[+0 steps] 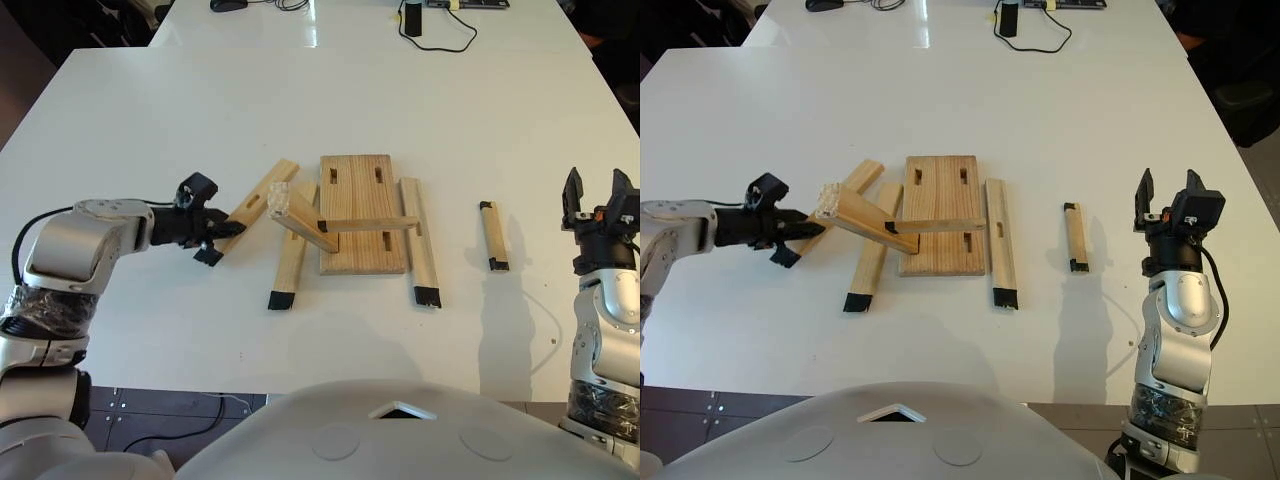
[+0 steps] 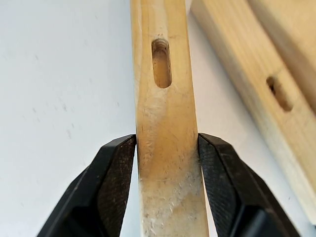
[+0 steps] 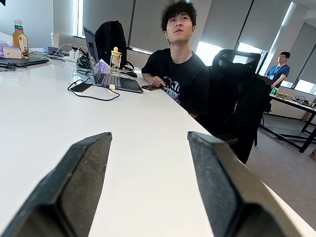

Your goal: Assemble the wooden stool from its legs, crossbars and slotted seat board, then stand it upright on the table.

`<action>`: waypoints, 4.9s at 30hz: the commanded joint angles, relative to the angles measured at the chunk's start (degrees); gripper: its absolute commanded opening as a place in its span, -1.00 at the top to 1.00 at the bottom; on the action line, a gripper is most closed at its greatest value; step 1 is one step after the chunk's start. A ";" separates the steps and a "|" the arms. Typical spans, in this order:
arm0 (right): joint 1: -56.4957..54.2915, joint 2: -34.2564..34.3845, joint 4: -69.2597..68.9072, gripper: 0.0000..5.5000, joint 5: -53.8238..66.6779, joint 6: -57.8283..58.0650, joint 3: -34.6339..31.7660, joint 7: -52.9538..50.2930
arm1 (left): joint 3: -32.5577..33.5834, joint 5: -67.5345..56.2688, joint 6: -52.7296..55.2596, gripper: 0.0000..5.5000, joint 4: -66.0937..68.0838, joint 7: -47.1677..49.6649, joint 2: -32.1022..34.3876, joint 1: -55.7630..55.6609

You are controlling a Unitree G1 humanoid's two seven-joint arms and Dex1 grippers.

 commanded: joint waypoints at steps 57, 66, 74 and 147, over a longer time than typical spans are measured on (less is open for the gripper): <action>-32.32 -31.50 -24.65 0.25 75.16 37.01 8.21 31.13 | 6.74 -30.53 -1.03 0.27 -13.54 -27.08 -6.07 -27.04; -32.04 -30.27 -23.40 0.25 72.25 34.99 7.95 31.74 | 6.81 -30.98 -0.42 0.27 -12.64 -23.45 -8.15 -29.46; -33.15 -31.26 -19.38 0.25 63.72 32.16 6.04 31.60 | 6.26 -25.83 -3.55 -0.13 -7.69 -19.15 -9.69 -30.39; 1.56 -43.18 -11.10 0.26 29.37 13.97 14.19 65.08 | -9.18 17.50 -47.07 -0.22 5.56 -34.51 -3.25 -0.82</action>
